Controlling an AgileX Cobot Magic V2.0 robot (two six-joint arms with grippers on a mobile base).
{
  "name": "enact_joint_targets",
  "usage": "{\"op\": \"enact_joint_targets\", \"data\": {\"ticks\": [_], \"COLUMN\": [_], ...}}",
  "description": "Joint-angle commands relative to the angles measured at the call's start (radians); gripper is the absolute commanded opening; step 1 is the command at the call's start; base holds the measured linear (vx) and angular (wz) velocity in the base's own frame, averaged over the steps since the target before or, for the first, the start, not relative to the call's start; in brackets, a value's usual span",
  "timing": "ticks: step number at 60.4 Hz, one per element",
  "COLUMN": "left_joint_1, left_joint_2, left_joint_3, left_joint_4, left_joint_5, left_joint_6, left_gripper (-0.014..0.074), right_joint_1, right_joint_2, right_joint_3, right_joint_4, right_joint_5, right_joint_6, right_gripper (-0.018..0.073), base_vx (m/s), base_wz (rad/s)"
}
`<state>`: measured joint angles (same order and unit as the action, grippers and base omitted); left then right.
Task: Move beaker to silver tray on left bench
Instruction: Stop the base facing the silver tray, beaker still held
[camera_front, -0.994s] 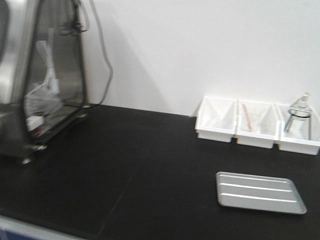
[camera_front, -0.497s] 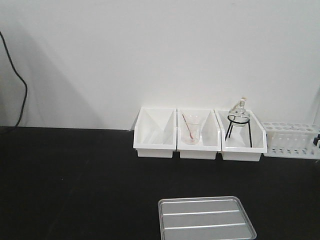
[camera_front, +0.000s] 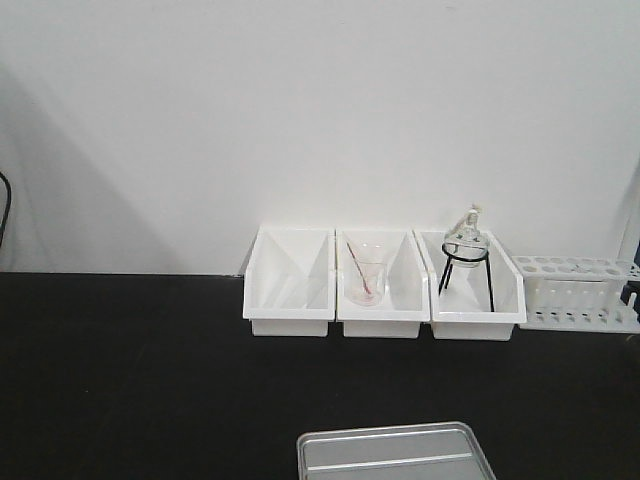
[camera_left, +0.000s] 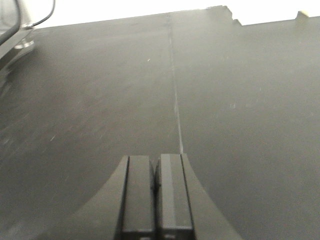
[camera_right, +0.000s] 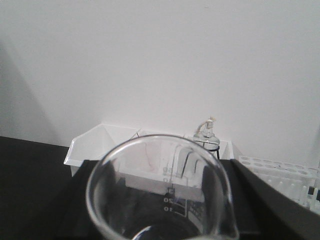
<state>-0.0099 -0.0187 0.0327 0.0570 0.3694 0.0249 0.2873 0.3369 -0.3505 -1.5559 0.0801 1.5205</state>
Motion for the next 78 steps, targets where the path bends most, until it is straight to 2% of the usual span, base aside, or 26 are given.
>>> {"op": "enact_joint_targets", "data": {"ticks": [1, 60, 72, 78], "left_joint_1": [-0.006, -0.006, -0.006, -0.006], "left_joint_2": [-0.008, -0.008, -0.008, -0.008], "left_joint_3": [0.020, 0.020, 0.020, 0.020], "left_joint_4": [-0.003, -0.003, -0.003, -0.003], "left_joint_5": [-0.074, -0.074, -0.074, -0.074], "left_joint_6": [-0.002, -0.002, -0.002, -0.002], "left_gripper": [0.0001, 0.0001, 0.0001, 0.0001], "right_joint_1": [-0.001, -0.001, -0.001, -0.001], "right_joint_2": [0.012, 0.021, 0.223, 0.380], "right_joint_3": [-0.031, -0.031, -0.054, -0.098], "right_joint_4": [-0.010, -0.008, -0.009, -0.056], "right_joint_5": [0.003, -0.029, -0.013, -0.024], "right_joint_6": [-0.004, 0.003, 0.003, 0.003], "right_gripper": [-0.0011, -0.0011, -0.0011, -0.0011], "base_vx": [0.05, 0.01, 0.00, 0.00], "base_wz": [-0.06, -0.01, 0.00, 0.00]}}
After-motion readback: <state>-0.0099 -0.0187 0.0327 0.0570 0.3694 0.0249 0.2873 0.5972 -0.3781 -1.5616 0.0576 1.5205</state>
